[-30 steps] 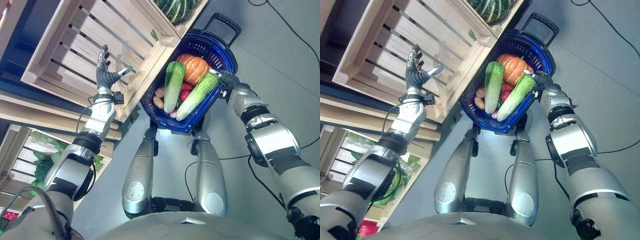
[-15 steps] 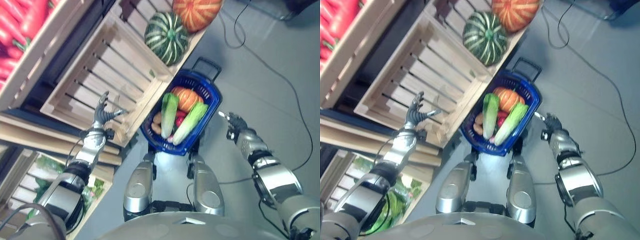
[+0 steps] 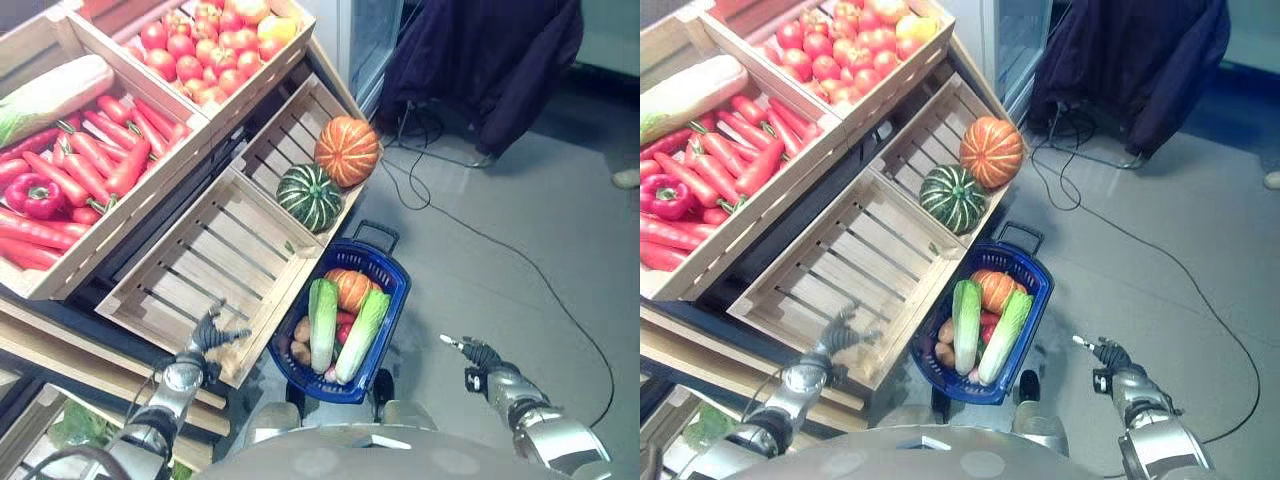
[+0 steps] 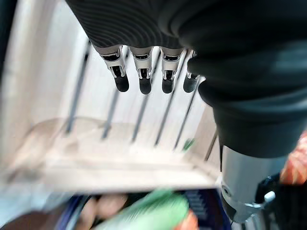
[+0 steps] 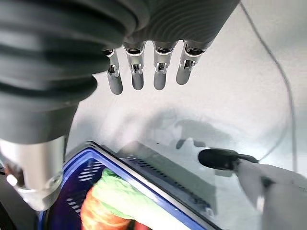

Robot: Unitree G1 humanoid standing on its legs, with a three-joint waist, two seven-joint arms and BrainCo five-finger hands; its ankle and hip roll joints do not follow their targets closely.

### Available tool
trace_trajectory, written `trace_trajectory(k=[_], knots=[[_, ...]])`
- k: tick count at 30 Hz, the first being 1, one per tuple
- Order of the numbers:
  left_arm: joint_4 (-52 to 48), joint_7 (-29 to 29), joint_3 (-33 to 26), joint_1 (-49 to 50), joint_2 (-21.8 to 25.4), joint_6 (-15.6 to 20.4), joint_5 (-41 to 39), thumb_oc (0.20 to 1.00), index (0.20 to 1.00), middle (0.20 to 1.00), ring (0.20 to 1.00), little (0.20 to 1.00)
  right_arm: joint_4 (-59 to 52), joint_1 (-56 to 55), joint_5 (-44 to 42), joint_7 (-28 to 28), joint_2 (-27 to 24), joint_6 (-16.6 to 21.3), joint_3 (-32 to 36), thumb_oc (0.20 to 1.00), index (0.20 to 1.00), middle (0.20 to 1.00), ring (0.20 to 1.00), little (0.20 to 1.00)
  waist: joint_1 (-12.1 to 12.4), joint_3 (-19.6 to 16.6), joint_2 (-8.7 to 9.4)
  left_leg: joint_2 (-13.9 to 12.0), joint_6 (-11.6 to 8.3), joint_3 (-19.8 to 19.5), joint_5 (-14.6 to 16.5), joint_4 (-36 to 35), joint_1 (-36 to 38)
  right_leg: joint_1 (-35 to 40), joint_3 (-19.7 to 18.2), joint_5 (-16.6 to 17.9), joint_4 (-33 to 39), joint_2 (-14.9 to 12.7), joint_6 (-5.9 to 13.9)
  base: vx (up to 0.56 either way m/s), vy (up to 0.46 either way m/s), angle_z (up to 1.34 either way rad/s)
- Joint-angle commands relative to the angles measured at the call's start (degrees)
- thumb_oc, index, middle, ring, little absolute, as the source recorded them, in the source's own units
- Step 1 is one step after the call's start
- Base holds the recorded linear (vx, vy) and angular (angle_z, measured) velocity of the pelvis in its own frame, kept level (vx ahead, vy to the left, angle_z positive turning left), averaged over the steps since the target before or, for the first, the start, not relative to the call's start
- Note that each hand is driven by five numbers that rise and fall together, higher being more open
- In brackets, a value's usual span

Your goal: Pick up fruits and vegetables into the basket

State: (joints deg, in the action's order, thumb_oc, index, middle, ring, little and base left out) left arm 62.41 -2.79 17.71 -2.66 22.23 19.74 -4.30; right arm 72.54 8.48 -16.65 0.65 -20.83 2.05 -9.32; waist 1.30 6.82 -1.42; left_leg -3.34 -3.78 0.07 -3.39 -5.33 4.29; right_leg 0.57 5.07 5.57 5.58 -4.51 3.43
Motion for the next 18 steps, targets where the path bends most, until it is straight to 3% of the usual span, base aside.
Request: trace_trajectory(k=[1,7,18], knots=[[6.0,4.1,-0.5,-1.2,-0.7,-1.2,2.4,1.0,1.0,1.0,1.0,1.0,2.3,1.5,2.3,-0.9,0.3,0.6,-0.2,1.0,1.0,1.0,1.0,1.0,-0.2,-0.8,0.88,2.0,0.38,0.1,3.2,1.1,-1.4,2.5,1.7,-3.8,-2.7,-1.2,3.68,0.02,0.023,-0.08],[10.3,6.9,-2.6,0.4,-2.4,-4.8,1.9,1.0,1.0,1.0,1.0,1.0,3.1,-1.0,5.2,-2.4,2.1,1.1,-0.4,1.0,1.0,1.0,1.0,1.0,-1.4,-1.5,1.39,1.2,0.45,1.9,4.5,1.3,0.5,3.6,0.9,-4.8,-3.2,-1.4,3.84,0.03,0.021,-0.09],[10.8,8.0,-2.1,-0.1,-2.8,-5.6,1.2,1.0,1.0,1.0,1.0,1.0,4.4,-2.5,6.0,-2.5,2.9,0.3,-0.6,1.0,1.0,1.0,1.0,1.0,-2.4,-2.3,1.62,0.8,0.78,1.6,5.6,1.3,2.0,4.8,0.2,-6.0,-3.8,-1.0,3.6,0.01,-0.005,-0.03]])
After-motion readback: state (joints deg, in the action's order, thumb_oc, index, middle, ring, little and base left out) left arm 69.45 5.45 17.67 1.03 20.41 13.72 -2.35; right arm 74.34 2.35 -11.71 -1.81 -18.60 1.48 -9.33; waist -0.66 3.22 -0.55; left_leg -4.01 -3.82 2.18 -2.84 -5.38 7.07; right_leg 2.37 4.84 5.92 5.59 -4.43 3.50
